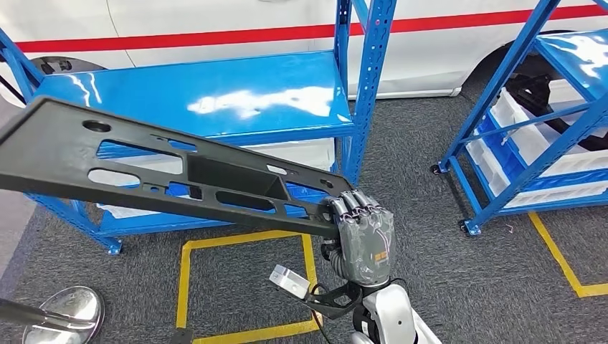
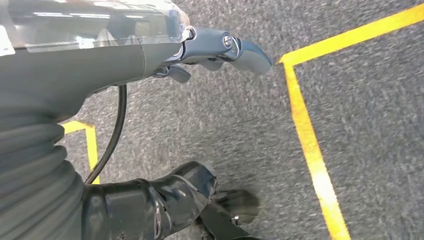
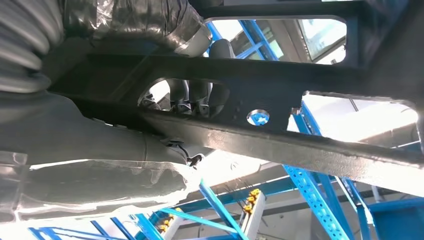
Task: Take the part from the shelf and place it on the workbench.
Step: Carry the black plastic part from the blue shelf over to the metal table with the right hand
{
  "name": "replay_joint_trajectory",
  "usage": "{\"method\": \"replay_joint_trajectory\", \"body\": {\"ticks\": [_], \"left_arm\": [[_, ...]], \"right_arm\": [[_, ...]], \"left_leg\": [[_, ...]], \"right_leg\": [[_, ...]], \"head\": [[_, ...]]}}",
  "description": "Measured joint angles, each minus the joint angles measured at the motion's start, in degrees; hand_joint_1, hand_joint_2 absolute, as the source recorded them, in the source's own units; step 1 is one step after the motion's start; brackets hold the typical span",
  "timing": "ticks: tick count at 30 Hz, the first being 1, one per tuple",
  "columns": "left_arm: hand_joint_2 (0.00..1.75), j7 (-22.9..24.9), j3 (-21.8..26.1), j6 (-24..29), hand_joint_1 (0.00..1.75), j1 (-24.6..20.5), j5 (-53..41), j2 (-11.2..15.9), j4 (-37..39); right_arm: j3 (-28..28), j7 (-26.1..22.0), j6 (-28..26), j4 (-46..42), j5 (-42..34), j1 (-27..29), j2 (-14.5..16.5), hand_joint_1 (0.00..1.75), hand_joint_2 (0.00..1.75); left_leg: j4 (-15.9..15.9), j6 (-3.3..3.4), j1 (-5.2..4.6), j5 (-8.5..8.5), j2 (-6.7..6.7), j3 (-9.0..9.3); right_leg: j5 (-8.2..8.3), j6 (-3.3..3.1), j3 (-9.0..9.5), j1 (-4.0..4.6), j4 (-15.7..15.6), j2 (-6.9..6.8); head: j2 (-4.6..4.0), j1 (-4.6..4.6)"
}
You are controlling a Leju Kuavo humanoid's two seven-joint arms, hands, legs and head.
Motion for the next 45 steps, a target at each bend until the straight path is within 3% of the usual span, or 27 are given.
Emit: {"method": "replay_joint_trajectory", "body": {"ticks": [1,2,3,5,7,10,11,12,14,15,16,17,18,20,22,24,26,28,30,31,32,33,35,37,41,43,45], "left_arm": [[1.75,0.01,0.0,0.0,0.0,0.03,0.01,0.0,0.0],[1.75,0.01,0.0,0.0,0.0,0.05,0.01,0.0,0.0],[1.75,0.02,0.0,0.0,0.0,0.06,0.02,0.0,0.0],[1.75,0.02,0.0,0.0,0.0,-0.02,0.02,0.01,0.0],[1.75,0.01,0.0,0.0,0.0,-0.1,0.02,0.02,0.0],[1.75,0.01,0.0,0.01,0.0,-0.01,0.04,0.01,0.0],[1.75,0.02,0.0,0.01,0.0,-0.02,0.04,-0.01,0.0],[1.75,0.02,0.0,0.01,0.0,-0.03,0.04,-0.03,0.0],[1.75,0.01,0.0,0.01,0.0,-0.05,0.03,-0.04,0.01],[1.75,0.01,0.01,0.01,0.0,-0.01,0.02,-0.04,0.01],[1.75,0.02,0.01,0.0,0.0,0.04,0.01,-0.04,0.01],[1.75,0.02,0.01,0.0,0.0,0.08,0.0,-0.04,0.0],[1.75,0.02,0.01,0.0,0.0,0.1,-0.01,-0.04,0.01],[1.75,0.02,0.0,0.0,0.0,0.11,-0.01,-0.09,0.01],[1.75,0.02,0.01,-0.01,0.0,0.1,-0.02,-0.19,0.01],[1.75,0.03,0.01,-0.02,0.0,0.1,-0.02,-0.27,0.02],[1.75,0.04,0.01,-0.03,0.0,0.14,-0.02,-0.32,0.02],[1.75,0.04,0.01,-0.04,0.0,0.17,-0.02,-0.33,0.02],[1.75,0.04,0.01,-0.06,0.0,0.19,-0.02,-0.33,0.02],[1.75,0.05,0.01,-0.07,0.0,0.21,-0.02,-0.33,0.02],[1.75,0.05,0.01,-0.07,0.0,0.22,-0.02,-0.32,0.02],[1.75,0.05,0.01,-0.07,0.0,0.22,-0.02,-0.31,0.02],[1.75,0.05,0.01,-0.06,0.0,0.17,-0.02,-0.27,0.02],[1.75,0.01,0.0,-0.04,0.0,0.12,-0.03,-0.26,0.01],[1.75,-0.1,0.0,0.0,0.0,0.28,-0.15,-0.28,0.02],[1.75,-0.12,0.0,0.05,0.0,0.29,-0.14,-0.32,0.02],[1.75,-0.14,0.0,0.09,0.0,0.29,-0.13,-0.33,0.02]], "right_arm": [[0.0,-0.01,-0.03,0.01,-0.01,0.03,0.0,1.75,1.75],[0.0,-0.03,-0.04,0.01,-0.03,0.06,0.0,1.75,1.75],[-0.01,-0.08,-0.06,0.01,-0.08,0.09,0.0,1.75,1.75],[-0.02,-0.17,-0.15,0.0,-0.27,0.14,0.02,1.75,1.75],[-0.08,-0.21,-0.27,-0.04,-0.55,0.16,0.08,1.75,1.75],[-0.22,-0.3,-0.57,-0.11,-0.83,0.22,0.25,1.75,1.75],[-0.32,-0.33,-0.65,-0.13,-0.87,0.26,0.29,1.75,1.75],[-0.43,-0.36,-0.67,-0.14,-0.89,0.3,0.31,1.75,1.75],[-0.61,-0.49,-0.72,-0.14,-0.92,0.4,0.3,1.75,1.75],[-0.66,-0.62,-0.72,-0.14,-0.96,0.48,0.3,1.75,1.75],[-0.7,-0.75,-0.72,-0.13,-1.0,0.58,0.29,1.75,1.75],[-0.75,-0.87,-0.71,-0.13,-1.07,0.67,0.28,1.75,1.75],[-0.83,-0.98,-0.7,-0.12,-1.19,0.73,0.28,1.75,1.75],[-0.99,-1.07,-0.7,-0.13,-1.51,0.72,0.28,1.75,1.75],[-1.11,-1.1,-0.71,-0.19,-1.75,0.73,0.29,1.75,1.75],[-1.19,-1.13,-0.71,-0.27,-1.81,0.74,0.3,1.75,1.75],[-1.22,-1.18,-0.69,-0.31,-1.89,0.71,0.31,1.75,1.75],[-1.23,-1.33,-0.66,-0.32,-2.07,0.73,0.31,1.75,1.75],[-1.25,-1.57,-0.62,-0.31,-2.4,0.75,0.31,1.75,1.75],[-1.25,-1.69,-0.61,-0.31,-2.58,0.78,0.31,1.75,1.75],[-1.26,-1.83,-0.6,-0.3,-2.78,0.82,0.31,1.75,1.75],[-1.28,-1.95,-0.6,-0.3,-2.97,0.86,0.31,1.75,1.75],[-1.36,-2.1,-0.6,-0.3,-3.46,0.96,0.31,1.75,1.75],[-1.44,-2.16,-0.6,-0.34,-3.97,1.02,0.31,1.75,1.75],[-1.62,-2.32,-0.64,-0.43,-4.7,1.34,0.3,1.75,1.75],[-1.85,-2.45,-0.68,-0.44,-5.01,1.57,0.29,1.75,1.75],[-2.18,-2.56,-0.73,-0.45,-5.35,1.9,0.28,1.75,1.75]], "left_leg": [[2.07,-0.07,0.02,-0.71,0.0,-0.21],[2.11,-0.04,0.02,-0.3,0.0,0.6],[-0.15,0.1,0.01,1.0,0.0,2.54],[-8.36,0.66,-0.11,3.24,-0.08,8.13],[-13.54,1.23,-0.47,3.92,-0.18,11.22],[-14.62,2.1,-0.71,4.79,-0.05,10.93],[-15.02,2.51,-0.58,5.34,0.06,10.82],[-15.44,3.02,-0.44,6.01,0.19,10.59],[-15.7,3.63,-0.4,7.06,0.31,9.63],[-15.55,3.77,-0.47,7.46,0.35,8.95],[-15.31,3.74,-0.52,7.76,0.36,8.27],[-15.03,3.71,-0.56,8.0,0.37,7.62],[-14.68,3.65,-0.59,8.19,0.36,7.0],[-13.93,3.47,-0.65,8.41,0.32,6.04],[-13.45,3.04,-0.74,8.69,0.29,5.56],[-13.48,2.33,-0.76,9.2,0.29,5.39],[-13.27,1.55,-0.76,8.94,0.18,5.05],[-10.05,0.8,-0.64,5.78,0.03,3.7],[-3.18,0.15,-0.34,1.16,0.0,1.42],[-0.25,-0.13,-0.18,-0.14,0.01,0.67],[1.07,-0.36,-0.02,-0.36,0.01,0.68],[0.15,-0.53,0.14,0.54,0.02,1.82],[-6.82,-0.71,0.46,3.31,0.0,6.45],[-12.64,-0.27,0.3,4.6,-0.29,9.88],[-13.96,1.65,0.03,5.24,-0.47,9.64],[-14.36,2.69,0.12,6.03,-0.29,9.22],[-14.31,3.28,-0.09,6.55,-0.14,8.56]], "right_leg": [[0.39,0.02,-0.59,0.08,0.08,0.0],[0.76,0.08,-1.15,0.13,0.19,0.01],[1.07,0.18,-1.63,0.16,0.31,0.03],[1.62,0.55,-2.33,0.23,0.54,0.07],[2.21,1.19,-2.54,0.23,0.52,0.04],[3.1,2.36,-2.6,0.11,0.17,0.03],[2.66,2.66,-2.85,0.14,0.47,0.04],[1.2,2.87,-3.44,0.17,1.78,0.07],[-3.71,3.06,-5.53,0.18,7.57,0.09],[-5.96,3.14,-6.64,0.16,11.23,0.1],[-7.08,3.2,-7.16,0.16,13.92,0.08],[-7.08,3.21,-6.82,0.16,14.86,0.07],[-6.1,3.13,-5.29,0.17,13.54,0.07],[-3.85,2.56,0.11,0.33,6.06,0.06],[-2.93,1.93,3.54,0.71,0.51,0.02],[-2.61,1.52,3.59,0.99,-0.35,0.0],[-1.87,0.93,3.34,0.62,-1.05,-0.1],[-0.88,0.26,2.81,0.19,-1.63,-0.24],[-0.2,-0.03,1.84,0.18,-1.55,-0.28],[0.08,0.03,1.3,0.17,-1.39,-0.29],[0.32,0.13,0.77,0.13,-1.2,-0.28],[0.51,0.29,0.27,0.06,-0.94,-0.26],[0.79,0.68,-0.54,-0.11,-0.35,-0.22],[1.13,1.32,-1.17,-0.08,0.08,-0.2],[1.83,2.94,-1.77,0.03,0.18,-0.09],[-0.65,3.38,-3.17,-0.06,3.27,0.0],[-4.99,3.57,-6.07,-0.06,10.39,0.01]], "head": [[0.0,0.0],[0.01,0.0],[0.0,0.0],[-0.01,0.0],[0.0,0.01],[0.0,-0.02],[0.0,-0.01],[0.0,0.02],[0.0,0.07],[0.01,0.08],[0.01,0.09],[0.01,0.08],[0.01,0.08],[0.01,0.07],[0.0,0.06],[0.0,0.06],[0.0,0.06],[0.0,0.05],[0.01,0.05],[0.01,0.05],[0.01,0.05],[0.01,0.04],[0.0,0.04],[0.01,0.05],[0.01,0.08],[0.01,0.12],[0.01,0.14]]}}
